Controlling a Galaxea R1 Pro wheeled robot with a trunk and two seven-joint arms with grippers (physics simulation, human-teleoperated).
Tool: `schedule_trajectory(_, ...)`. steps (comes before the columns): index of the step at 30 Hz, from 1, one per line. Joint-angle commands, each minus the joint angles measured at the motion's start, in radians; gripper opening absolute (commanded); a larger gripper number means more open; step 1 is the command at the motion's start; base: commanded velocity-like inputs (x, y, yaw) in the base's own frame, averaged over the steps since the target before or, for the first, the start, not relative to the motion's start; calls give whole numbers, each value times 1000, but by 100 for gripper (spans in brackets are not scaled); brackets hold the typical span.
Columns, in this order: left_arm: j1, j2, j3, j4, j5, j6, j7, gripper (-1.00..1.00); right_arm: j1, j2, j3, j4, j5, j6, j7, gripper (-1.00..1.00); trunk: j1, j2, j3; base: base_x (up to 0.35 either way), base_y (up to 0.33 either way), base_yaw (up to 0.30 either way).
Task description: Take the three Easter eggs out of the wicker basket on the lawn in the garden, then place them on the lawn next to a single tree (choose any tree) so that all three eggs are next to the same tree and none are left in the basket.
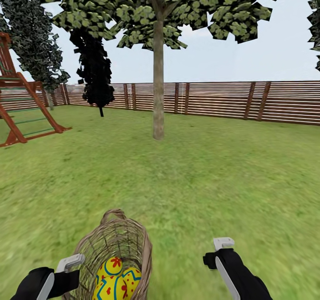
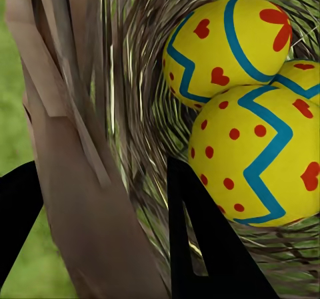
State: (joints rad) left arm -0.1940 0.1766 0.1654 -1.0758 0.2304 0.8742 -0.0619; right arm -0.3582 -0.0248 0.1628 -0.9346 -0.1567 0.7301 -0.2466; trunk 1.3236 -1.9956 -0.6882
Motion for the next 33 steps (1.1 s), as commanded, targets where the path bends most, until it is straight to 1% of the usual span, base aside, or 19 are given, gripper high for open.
schedule_trajectory(1, -1, 0, 2, -1, 7, 5, -7, -100, -1, -1, 4, -1, -11, 3, -10, 100, 0, -1, -1, 343, 0, 0)
schedule_trajectory(17, -1, 0, 2, -1, 7, 5, -7, -100, -1, -1, 3, -1, -11, 3, -10, 100, 0, -1, -1, 343, 0, 0)
schedule_trajectory(22, -1, 0, 2, -1, 7, 5, -7, -100, -1, -1, 3, 0, -12, 3, -10, 100, 0, -1, -1, 343, 0, -182)
schedule_trajectory(33, -1, 0, 2, -1, 7, 5, -7, -100, -1, -1, 4, -1, -12, 3, -10, 100, 0, -1, -1, 343, 0, -4)
